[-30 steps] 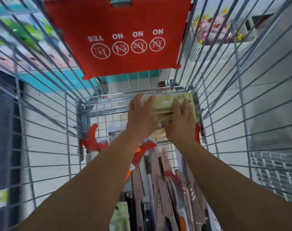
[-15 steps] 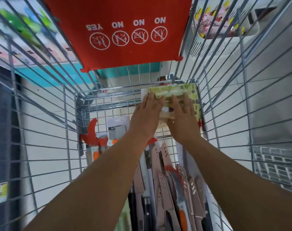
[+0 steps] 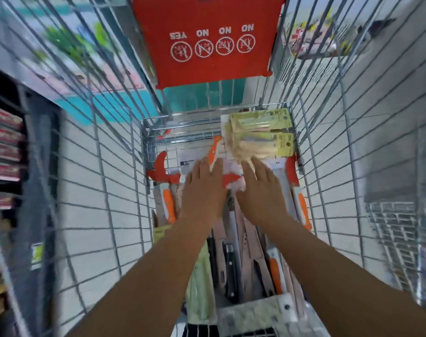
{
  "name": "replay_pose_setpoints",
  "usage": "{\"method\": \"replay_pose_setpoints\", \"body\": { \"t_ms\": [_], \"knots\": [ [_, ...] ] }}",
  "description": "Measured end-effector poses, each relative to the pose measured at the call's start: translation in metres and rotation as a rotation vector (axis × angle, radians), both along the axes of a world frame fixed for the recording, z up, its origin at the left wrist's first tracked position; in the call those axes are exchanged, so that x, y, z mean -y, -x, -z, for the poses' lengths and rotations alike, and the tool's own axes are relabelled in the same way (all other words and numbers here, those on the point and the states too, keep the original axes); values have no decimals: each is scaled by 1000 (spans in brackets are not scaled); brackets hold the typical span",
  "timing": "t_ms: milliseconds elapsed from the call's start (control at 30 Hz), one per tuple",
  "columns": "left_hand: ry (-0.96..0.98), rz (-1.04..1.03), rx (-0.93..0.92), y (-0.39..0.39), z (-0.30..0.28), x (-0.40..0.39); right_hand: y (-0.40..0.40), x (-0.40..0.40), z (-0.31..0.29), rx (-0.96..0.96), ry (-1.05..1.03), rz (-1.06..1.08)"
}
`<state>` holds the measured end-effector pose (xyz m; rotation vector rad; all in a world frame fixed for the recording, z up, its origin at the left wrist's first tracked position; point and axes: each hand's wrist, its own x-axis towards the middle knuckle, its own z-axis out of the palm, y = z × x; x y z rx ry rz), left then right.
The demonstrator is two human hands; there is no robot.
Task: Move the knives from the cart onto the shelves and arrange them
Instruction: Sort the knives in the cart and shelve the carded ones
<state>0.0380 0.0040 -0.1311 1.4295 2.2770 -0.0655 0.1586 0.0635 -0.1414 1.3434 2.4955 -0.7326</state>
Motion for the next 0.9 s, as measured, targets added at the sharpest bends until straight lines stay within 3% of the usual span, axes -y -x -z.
{"method": "replay_pose_setpoints", "body": {
  "t_ms": [400, 533, 900],
  "knots": [
    [215, -400, 122, -49, 1, 147, -22, 123, -11, 70, 355, -39],
    [251, -505, 198, -48, 2, 163, -18, 149, -5, 66, 467, -27],
    [213, -586, 205, -51, 10, 156, -15, 149, -4, -11, 480, 269]
  ]
}}
